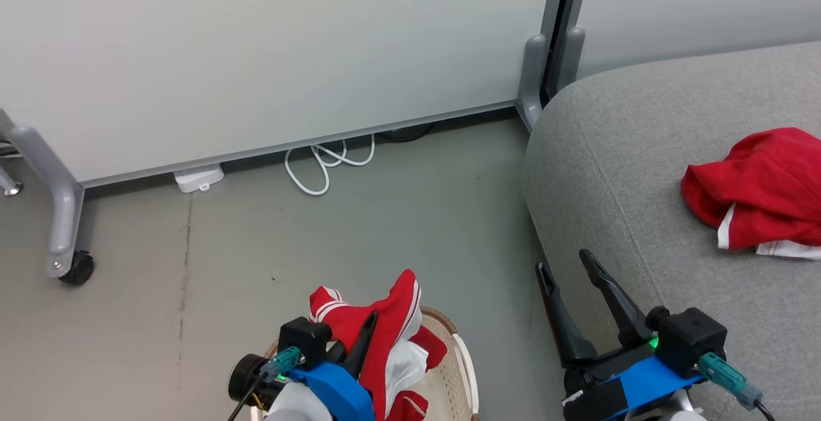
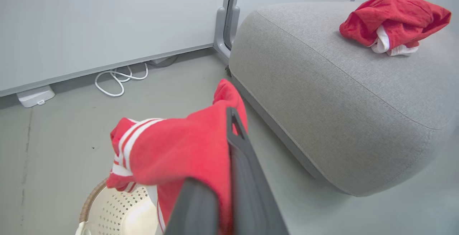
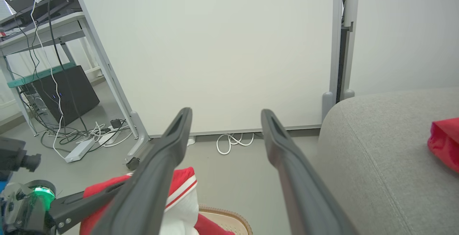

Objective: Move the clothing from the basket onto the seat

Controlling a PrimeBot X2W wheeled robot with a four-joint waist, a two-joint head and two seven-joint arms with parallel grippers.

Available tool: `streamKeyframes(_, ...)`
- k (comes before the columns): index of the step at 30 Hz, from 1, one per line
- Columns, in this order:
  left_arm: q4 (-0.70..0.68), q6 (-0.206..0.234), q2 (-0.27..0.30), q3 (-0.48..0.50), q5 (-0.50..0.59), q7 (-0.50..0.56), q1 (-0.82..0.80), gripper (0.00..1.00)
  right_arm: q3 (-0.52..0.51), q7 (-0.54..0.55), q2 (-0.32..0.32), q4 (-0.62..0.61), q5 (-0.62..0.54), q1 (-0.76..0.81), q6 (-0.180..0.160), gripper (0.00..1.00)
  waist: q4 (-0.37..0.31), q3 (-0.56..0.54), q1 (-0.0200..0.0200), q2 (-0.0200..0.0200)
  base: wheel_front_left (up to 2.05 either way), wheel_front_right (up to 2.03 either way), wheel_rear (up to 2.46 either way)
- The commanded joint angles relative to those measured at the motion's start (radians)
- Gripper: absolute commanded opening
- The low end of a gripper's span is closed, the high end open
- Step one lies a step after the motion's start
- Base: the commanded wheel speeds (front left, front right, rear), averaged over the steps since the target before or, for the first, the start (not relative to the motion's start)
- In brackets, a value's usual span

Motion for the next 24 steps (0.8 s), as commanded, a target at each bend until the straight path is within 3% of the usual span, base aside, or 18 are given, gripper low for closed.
streamKeyframes(1, -0.012, -0.001, 0.001, -0.007, 0.008, -0.005, -0.028, 0.00, 0.001, 0.005, 0.000, -0.006, 0.008, 0.019, 0.001, 1.00, 0.009, -0.019, 0.0002, -0.0001, 0.00, 0.00, 0.00)
streamKeyframes(24, 0.013, -0.001, -0.048, -0.166, -0.085, 0.005, -0.283, 0.00, 0.008, 0.034, 0.000, -0.003, 0.020, 0.062, 0.001, 1.00, 0.043, -0.058, 0.0002, -0.0001, 0.00, 0.00, 0.00)
